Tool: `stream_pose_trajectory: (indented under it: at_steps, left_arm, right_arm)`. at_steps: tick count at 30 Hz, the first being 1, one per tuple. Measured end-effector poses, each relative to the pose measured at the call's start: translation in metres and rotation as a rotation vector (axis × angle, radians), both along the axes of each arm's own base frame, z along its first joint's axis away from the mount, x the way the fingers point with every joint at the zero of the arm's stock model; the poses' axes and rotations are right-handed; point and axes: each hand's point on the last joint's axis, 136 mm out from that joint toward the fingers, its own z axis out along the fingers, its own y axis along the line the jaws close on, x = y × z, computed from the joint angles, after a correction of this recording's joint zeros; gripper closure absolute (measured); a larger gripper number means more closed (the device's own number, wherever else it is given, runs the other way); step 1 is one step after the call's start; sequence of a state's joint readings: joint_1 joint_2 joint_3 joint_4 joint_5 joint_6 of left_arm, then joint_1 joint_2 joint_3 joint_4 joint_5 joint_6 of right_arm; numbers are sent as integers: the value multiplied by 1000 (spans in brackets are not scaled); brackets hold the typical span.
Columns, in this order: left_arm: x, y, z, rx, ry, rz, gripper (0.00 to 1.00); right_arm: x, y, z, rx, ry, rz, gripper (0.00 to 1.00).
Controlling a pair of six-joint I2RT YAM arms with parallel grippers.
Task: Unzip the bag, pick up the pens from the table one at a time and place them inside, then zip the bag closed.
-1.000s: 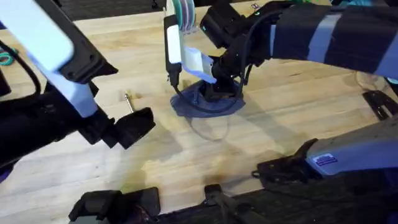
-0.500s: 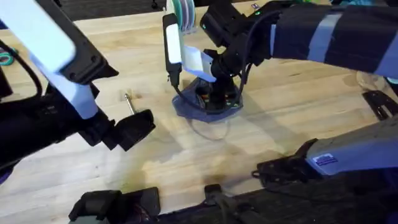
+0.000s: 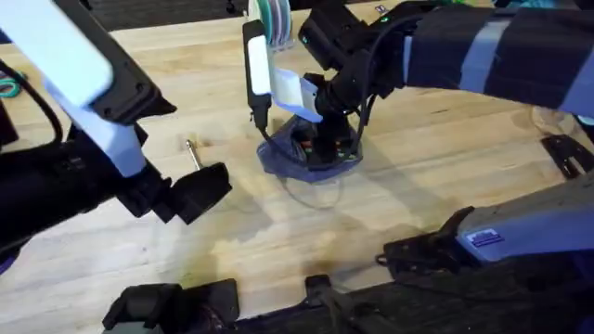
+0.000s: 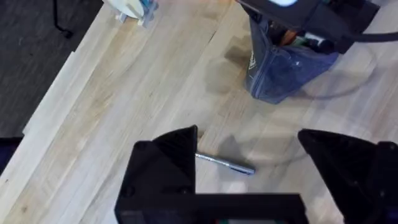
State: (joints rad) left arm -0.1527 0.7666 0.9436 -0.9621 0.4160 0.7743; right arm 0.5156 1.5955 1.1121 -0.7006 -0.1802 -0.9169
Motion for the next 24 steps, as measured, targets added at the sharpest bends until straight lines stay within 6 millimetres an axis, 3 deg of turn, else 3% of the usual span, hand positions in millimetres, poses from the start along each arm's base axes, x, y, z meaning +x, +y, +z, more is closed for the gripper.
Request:
stream_pose_trajectory:
  at_steps: [5,11,16,24]
  left_arm:
    - [9,13,-1,-21,37,153,8]
    - [20,45,-5,-131,134,538,8]
    - [23,57,-7,-225,182,723,8]
    - [20,61,-10,-261,219,803,8]
  right_arm:
    - [0,0,0,0,0,0,4]
    - [0,0,5,11,-4,-26,4]
    - [1,1,34,67,-64,-73,4]
    - [-4,-2,91,195,-167,-181,4]
